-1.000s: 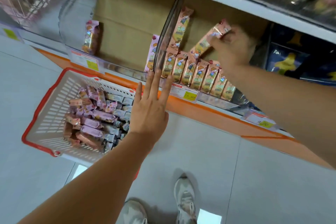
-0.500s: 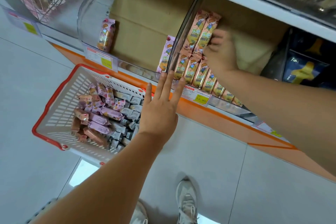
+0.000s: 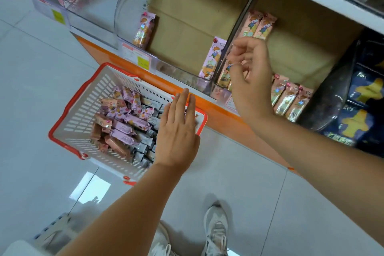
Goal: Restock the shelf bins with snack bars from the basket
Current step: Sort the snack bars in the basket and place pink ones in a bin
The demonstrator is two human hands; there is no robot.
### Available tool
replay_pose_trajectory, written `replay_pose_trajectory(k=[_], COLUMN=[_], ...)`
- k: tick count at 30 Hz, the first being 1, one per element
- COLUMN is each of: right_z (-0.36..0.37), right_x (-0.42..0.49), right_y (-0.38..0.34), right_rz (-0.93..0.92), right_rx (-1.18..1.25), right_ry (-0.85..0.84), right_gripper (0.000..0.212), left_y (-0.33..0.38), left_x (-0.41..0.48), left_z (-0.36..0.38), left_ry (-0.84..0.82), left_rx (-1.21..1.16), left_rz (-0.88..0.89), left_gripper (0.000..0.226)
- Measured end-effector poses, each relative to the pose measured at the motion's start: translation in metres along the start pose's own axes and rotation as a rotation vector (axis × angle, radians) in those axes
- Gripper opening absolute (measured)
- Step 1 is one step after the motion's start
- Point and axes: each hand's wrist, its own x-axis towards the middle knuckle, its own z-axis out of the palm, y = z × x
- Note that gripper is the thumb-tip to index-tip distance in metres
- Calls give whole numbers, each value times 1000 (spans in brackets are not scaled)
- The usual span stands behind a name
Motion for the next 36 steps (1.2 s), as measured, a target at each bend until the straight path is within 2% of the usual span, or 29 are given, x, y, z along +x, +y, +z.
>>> replay_pose_trajectory(k=[3, 5, 8, 12, 17, 19, 23, 27, 29, 33, 36], right_z=[41, 72, 117, 177, 247, 271, 308, 332, 340, 344, 341], right_x=[-34, -57, -88, -126, -170, -185, -208, -223, -231, -230, -224], right_y=[-14, -10, 8, 34, 57, 63, 81, 100, 119, 122, 117], right_rz=[-27, 44, 169, 351, 591, 659, 794, 1005, 998, 983, 931], right_rx=[68, 65, -44, -182, -299, -323, -255, -185, -214, -276, -268], right_ry=[-246, -439, -742, -1073, -1278, -1308, -1227, -1065, -1010, -994, -999], right_gripper=[29, 24, 23, 22, 31, 35, 37, 79, 84, 48, 36], left_y=[-40, -72, -114, -158, -194, -203, -209, -212, -213, -214, -216], left_x=[-30, -52, -86, -124, -151, -160, -177, -185, -186, -185, -185], left_z=[5, 10, 19, 38, 72, 84, 104, 115, 117, 116, 113], left_ry=[-186, -308, -371, -406, -440, -434, -374, -278, -245, -242, -273], left_rx=[31, 57, 48, 10, -23, -48, -84, -123, -129, -111, -83], left_rz=[-188, -321, -471, -564, -575, -567, -533, -519, -516, -509, -494], left_gripper=[72, 72, 68, 69, 72, 75, 83, 86, 83, 79, 77])
